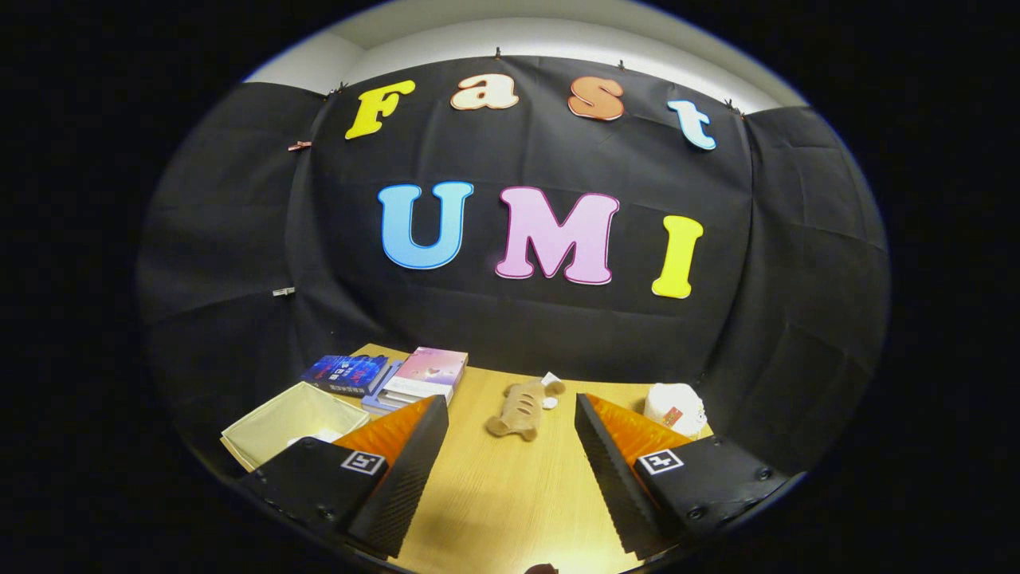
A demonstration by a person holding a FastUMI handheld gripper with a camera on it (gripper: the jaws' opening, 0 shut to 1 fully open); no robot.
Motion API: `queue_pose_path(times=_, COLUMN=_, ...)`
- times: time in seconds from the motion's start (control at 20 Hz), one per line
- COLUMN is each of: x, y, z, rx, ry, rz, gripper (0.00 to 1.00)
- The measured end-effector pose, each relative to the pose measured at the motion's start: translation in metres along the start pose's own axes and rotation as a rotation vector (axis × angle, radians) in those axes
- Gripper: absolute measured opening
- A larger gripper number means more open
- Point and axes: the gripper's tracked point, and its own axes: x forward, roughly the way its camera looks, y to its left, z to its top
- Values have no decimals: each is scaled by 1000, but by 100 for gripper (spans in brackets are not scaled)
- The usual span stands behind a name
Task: Open the storage box then place both shoes into the box .Put the left shoe in first, then the right shoe, with the right side of both shoes facing outward in a uniform manner.
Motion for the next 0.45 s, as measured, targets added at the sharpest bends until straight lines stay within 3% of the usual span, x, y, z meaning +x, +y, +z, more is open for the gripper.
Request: queue_pose_path(times=0.45, x=-1, y=-8, z=-7, rx=19, ry=20, rz=-7, gripper=99)
